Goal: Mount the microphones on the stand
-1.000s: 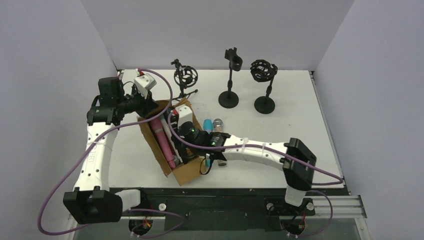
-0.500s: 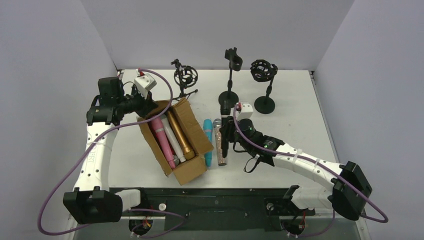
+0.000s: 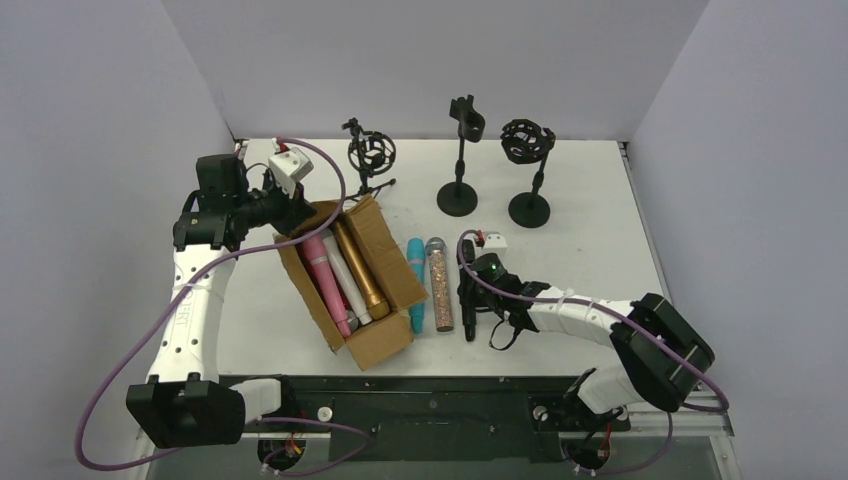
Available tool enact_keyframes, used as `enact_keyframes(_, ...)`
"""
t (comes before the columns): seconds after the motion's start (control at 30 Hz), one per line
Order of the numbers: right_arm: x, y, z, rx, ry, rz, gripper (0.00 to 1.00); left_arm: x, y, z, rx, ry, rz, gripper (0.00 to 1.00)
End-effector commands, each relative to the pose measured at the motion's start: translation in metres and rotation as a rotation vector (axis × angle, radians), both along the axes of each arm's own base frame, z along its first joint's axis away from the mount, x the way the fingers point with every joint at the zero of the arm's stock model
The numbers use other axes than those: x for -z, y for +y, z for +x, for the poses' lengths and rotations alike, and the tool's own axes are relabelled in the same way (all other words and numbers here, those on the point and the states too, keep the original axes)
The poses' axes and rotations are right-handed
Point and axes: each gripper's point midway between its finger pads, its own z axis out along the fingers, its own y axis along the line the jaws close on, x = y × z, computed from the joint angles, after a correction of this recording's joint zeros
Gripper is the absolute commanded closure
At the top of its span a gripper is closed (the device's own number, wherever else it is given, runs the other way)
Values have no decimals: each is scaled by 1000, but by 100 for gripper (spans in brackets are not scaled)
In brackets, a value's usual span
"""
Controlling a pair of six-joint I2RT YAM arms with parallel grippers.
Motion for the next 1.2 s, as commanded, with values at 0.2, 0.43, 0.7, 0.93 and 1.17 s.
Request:
enact_keyframes(0.2,-14,18,35,16,-51,126,77,-40,-5,0,22,-116,-24,100)
enact_keyframes(0.43,-34,20,34,-14,-60,134,51,-38,-6,2,24,-114,-33,100)
enact_keyframes(0.7,-95,14,28,0,-167,180,53,-37,-7,2,26,-113,-39,100)
enact_keyframes(0.93,-207,72,-11,-148,-359,260,57,-38,-9,0,29,-112,-54,100)
enact_keyframes(1.17,-224,178,-66,-425,-382,199,56,-41,-10,-1,18,-109,-77,100)
